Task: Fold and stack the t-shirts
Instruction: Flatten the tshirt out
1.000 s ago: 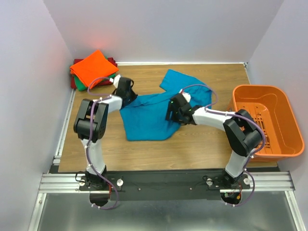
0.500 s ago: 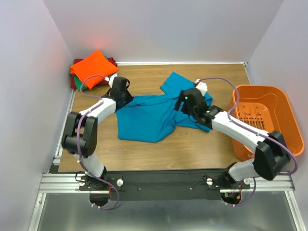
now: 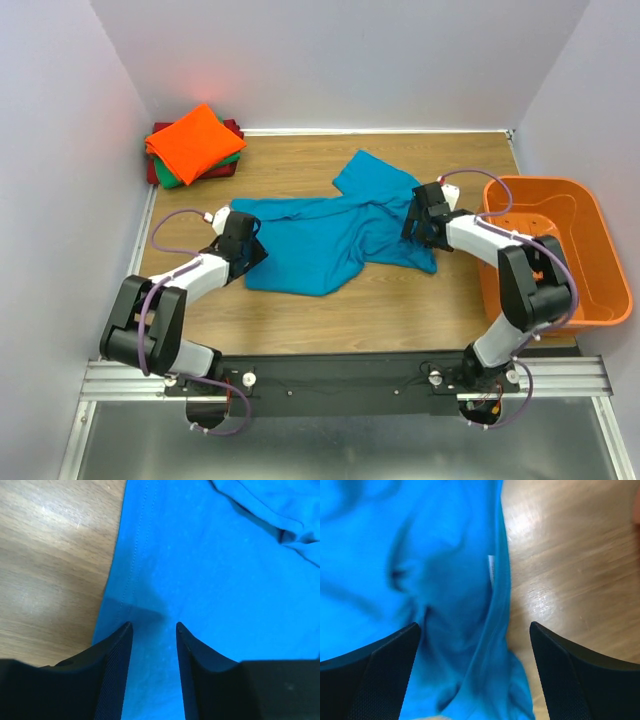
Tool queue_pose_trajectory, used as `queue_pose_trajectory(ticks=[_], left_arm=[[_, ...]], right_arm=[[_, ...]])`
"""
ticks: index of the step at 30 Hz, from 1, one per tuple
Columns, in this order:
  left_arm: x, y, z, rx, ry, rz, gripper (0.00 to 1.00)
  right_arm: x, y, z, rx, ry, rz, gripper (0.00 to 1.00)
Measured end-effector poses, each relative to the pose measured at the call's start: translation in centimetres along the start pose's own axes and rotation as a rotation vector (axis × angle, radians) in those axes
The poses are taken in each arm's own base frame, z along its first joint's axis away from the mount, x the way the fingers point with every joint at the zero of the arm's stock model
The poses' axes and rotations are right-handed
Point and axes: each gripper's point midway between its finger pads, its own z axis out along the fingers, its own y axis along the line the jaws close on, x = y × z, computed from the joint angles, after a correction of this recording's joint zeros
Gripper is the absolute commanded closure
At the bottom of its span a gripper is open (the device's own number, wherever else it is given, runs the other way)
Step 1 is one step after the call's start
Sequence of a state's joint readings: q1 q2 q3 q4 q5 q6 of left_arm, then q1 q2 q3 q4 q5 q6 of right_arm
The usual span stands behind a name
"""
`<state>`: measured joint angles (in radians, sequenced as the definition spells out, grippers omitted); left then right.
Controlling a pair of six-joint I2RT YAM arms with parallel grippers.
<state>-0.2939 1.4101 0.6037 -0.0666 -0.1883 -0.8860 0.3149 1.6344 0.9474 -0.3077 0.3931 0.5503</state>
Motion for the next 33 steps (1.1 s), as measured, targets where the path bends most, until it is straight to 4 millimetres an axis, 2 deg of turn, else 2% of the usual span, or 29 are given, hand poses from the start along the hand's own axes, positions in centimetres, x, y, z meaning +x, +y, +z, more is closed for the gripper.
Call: queue_pose_trajectory(ticks=[3,4,5,6,7,8,9,11,14,17,19,21,22,23,25,26,27,31,33], left_arm=[[-0.2,-0.2,0.3,-0.002,-0.005,0.002,0.57],[-0.4,-0.3,0.4,-0.003,-0.008,0.002,0.59],[-0.4,-0.3,0.5,-0.006,-0.009,0.002,0.73],[-0.5,-0.4,0.7,-0.009,-0.011,0.001,0.81],[-0.5,-0.3,0.9,-0.015,-0.009,0.008,0.85],[-0.6,-0.3,1.0,-0.019,-0.009,0.014,0.9],[-0.8,-0.4,1.2,-0.021,-0.01,0.019,1.0],[-1.1,-0.8,1.7,-0.023,-0.01,0.034,1.0],[-1.8,-1.3,1.8,-0.024,-0.013,0.059,1.0],[-3.7,-2.4,0.9,-0.021,-0.046,0.078,1.0],[-5.7,-3.6,-0.8,0.003,-0.095,0.085,1.0],[-8.4,-5.3,-3.7,0.048,-0.167,0.089,1.0],[-10.6,-6.6,-6.1,0.091,-0.231,0.082,1.0],[-12.5,-7.7,-8.6,0.135,-0.293,0.076,1.0],[-15.4,-9.1,-13.1,0.201,-0.392,0.062,1.0],[-17.4,-9.8,-16.7,0.255,-0.47,0.046,1.0],[-18.6,-10.1,-19.3,0.288,-0.523,0.034,1.0],[-21.8,-10.1,-28.9,0.405,-0.7,-0.005,1.0],[-22.2,-9.8,-31.7,0.436,-0.742,-0.016,1.0]], right_arm=[[1.5,-0.3,1.8,0.019,0.061,-0.013,0.09],[1.0,0.0,2.0,0.013,0.058,-0.008,0.17],[0.9,0.2,2.1,0.009,0.061,-0.009,0.21],[0.8,0.3,2.3,0.006,0.064,-0.01,0.29],[0.7,0.6,2.3,-0.003,0.066,-0.01,0.4],[0.7,0.7,2.3,-0.009,0.068,-0.008,0.61],[0.7,0.9,2.3,-0.016,0.07,-0.008,0.7],[0.6,1.1,2.1,-0.03,0.075,-0.011,0.88],[-0.1,1.4,1.3,-0.055,0.062,-0.006,0.95],[-2.5,1.9,-0.9,-0.092,0.002,0.016,0.96],[-5.1,2.3,-3.3,-0.132,-0.069,0.045,0.96],[-7.9,2.6,-6.2,-0.18,-0.152,0.079,0.96],[-9.1,2.6,-7.5,-0.2,-0.187,0.093,0.96],[-10.7,2.6,-9.7,-0.232,-0.243,0.116,0.96],[-13.0,2.3,-13.0,-0.275,-0.324,0.15,0.96],[-14.3,2.1,-15.2,-0.304,-0.375,0.17,0.96],[-15.6,1.7,-17.6,-0.332,-0.429,0.192,0.96],[-18.8,-0.4,-25.3,-0.406,-0.596,0.256,0.96],[-20.1,-1.4,-28.8,-0.442,-0.671,0.283,0.96]])
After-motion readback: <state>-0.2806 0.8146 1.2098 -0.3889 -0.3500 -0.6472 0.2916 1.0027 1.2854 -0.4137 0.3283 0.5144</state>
